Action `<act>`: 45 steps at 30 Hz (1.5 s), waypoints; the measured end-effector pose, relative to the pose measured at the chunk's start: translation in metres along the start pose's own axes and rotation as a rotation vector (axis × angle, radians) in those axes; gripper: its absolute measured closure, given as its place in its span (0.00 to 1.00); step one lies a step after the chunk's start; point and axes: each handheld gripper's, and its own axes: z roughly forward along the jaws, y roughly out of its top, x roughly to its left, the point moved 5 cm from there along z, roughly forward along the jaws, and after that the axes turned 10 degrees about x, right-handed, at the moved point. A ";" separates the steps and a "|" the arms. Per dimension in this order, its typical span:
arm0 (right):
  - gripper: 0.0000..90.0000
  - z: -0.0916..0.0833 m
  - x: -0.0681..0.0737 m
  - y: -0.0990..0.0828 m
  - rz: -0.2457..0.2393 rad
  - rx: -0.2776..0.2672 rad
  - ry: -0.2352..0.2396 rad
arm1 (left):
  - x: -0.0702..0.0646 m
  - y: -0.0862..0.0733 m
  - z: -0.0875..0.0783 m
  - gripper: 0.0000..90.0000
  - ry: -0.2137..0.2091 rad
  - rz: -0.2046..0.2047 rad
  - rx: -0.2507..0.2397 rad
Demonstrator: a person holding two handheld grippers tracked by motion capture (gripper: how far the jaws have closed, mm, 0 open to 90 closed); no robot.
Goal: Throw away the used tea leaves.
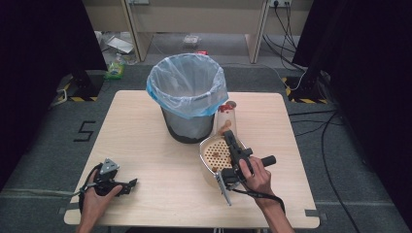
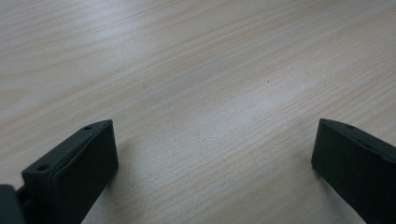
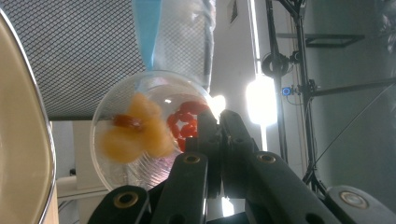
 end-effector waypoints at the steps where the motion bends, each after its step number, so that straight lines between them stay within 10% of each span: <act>1: 0.98 0.000 0.000 0.000 0.005 0.003 -0.002 | 0.000 0.000 0.000 0.00 0.000 0.000 0.000; 11: 0.98 0.005 -0.009 0.002 0.043 0.005 0.009 | 0.000 0.000 0.000 0.00 0.000 -0.002 -0.002; 16: 0.98 0.014 -0.020 -0.015 0.366 0.082 0.160 | 0.000 0.000 0.000 0.00 0.000 0.000 0.000; 26: 0.98 0.036 -0.036 -0.043 0.728 0.153 0.333 | 0.000 0.000 0.000 0.00 0.000 0.000 0.000; 34: 0.98 0.055 -0.040 -0.058 0.924 0.179 0.428 | 0.000 0.000 0.000 0.00 -0.001 0.000 0.001; 45: 0.98 0.077 -0.060 -0.076 1.064 0.197 0.481 | 0.000 0.000 0.000 0.00 -0.001 0.000 0.001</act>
